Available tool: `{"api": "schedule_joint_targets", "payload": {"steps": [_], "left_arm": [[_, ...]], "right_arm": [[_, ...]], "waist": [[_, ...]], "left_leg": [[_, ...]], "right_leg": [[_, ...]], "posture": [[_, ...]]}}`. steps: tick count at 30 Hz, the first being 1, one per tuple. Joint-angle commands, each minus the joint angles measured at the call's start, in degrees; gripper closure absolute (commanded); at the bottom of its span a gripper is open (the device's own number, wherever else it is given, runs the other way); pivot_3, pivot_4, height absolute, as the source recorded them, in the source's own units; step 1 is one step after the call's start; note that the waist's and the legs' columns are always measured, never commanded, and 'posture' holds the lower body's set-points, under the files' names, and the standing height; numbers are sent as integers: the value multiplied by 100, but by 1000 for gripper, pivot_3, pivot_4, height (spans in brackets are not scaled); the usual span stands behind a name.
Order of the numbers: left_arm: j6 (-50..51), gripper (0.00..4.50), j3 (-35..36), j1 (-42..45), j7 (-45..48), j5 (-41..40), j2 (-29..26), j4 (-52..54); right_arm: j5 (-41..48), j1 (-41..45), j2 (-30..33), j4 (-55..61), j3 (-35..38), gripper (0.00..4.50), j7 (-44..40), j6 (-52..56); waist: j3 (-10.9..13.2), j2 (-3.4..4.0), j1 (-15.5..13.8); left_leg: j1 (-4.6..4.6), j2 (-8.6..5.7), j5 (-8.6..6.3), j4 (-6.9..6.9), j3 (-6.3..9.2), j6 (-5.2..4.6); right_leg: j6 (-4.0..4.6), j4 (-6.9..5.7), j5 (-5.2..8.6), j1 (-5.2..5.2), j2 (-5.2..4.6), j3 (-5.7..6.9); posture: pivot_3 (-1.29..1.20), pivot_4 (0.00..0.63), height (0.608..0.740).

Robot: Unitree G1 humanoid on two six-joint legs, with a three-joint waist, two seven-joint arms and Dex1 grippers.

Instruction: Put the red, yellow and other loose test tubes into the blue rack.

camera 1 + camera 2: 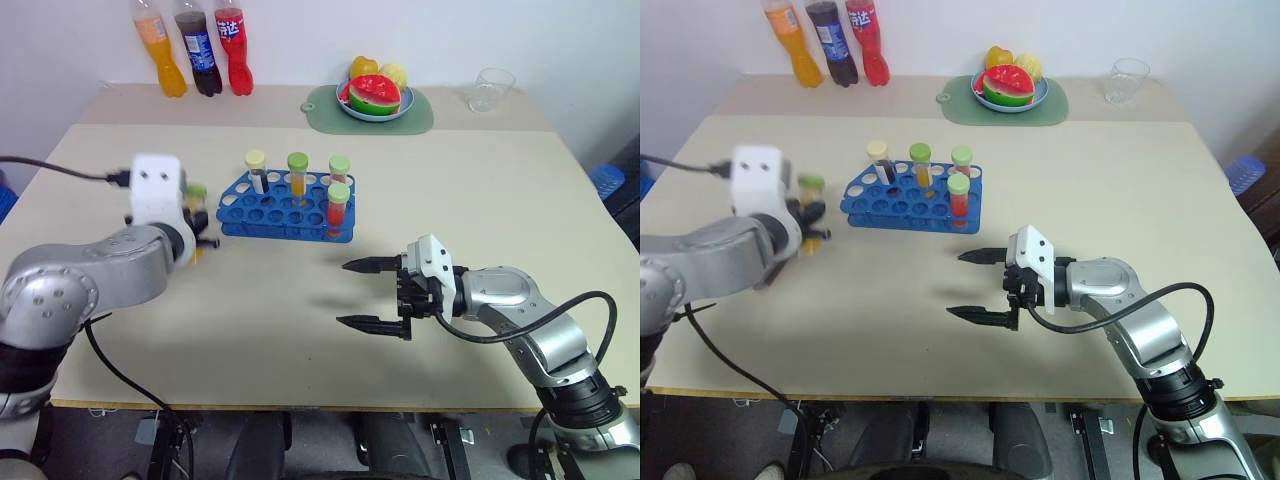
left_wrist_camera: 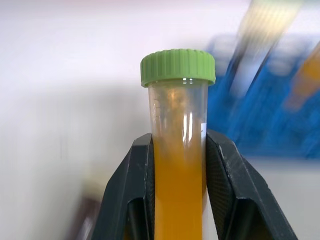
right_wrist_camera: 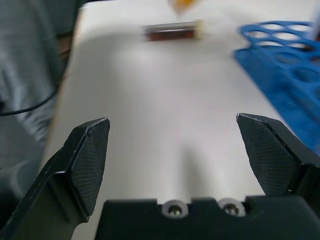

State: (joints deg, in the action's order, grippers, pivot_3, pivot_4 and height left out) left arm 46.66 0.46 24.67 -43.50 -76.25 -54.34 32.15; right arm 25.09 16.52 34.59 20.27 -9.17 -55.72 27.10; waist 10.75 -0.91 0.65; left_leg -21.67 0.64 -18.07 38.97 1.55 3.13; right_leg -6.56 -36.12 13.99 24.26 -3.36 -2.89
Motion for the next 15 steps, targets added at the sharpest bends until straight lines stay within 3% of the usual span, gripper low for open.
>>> {"api": "schedule_joint_targets", "payload": {"steps": [1, 4, 7, 11, 15], "left_arm": [[-1140, 3695, -29, -276, 905, 1788, 565, 216], [-2605, 3695, -714, -489, 1865, 3921, 1028, 80], [-3763, 3695, -1287, -599, 2425, 5385, 1666, -568], [-5342, 3695, -1400, -607, 2751, 6287, 3018, -1912], [-6169, 3695, -1291, -567, 3241, 6701, 3732, -2821]], "right_arm": [[-75, -148, -201, -20, 50, 0, 288, -137], [-108, -210, -360, -41, 15, 0, 415, -141], [-162, -207, -489, -55, -12, 0, 531, -158], [-189, -162, -597, -44, -4, 0, 663, -150], [-197, -145, -634, 2, 50, 0, 764, -140]], "waist": [[0, 1, -7], [1, -4, -16], [-2, 0, -15], [-2, -5, -13], [-3, -4, 1]], "left_leg": [[0, 0, 0, 0, 0, 0], [-6, 1, 0, 7, 4, -1], [-7, -1, -2, 8, 2, -4], [-8, 0, -21, 11, 5, -38], [-7, 1, -22, 12, 6, -41]], "right_leg": [[0, -1, 0, -1, 0, -1], [0, -1, -1, -1, 2, 0], [0, 4, -1, -3, 2, 0], [-2, 1, -2, -4, 0, 1], [-2, -1, -2, -3, 1, 1]], "posture": [[0, 150, 734], [0, 150, 734], [0, 150, 734], [0, 150, 734], [0, 150, 734]]}}
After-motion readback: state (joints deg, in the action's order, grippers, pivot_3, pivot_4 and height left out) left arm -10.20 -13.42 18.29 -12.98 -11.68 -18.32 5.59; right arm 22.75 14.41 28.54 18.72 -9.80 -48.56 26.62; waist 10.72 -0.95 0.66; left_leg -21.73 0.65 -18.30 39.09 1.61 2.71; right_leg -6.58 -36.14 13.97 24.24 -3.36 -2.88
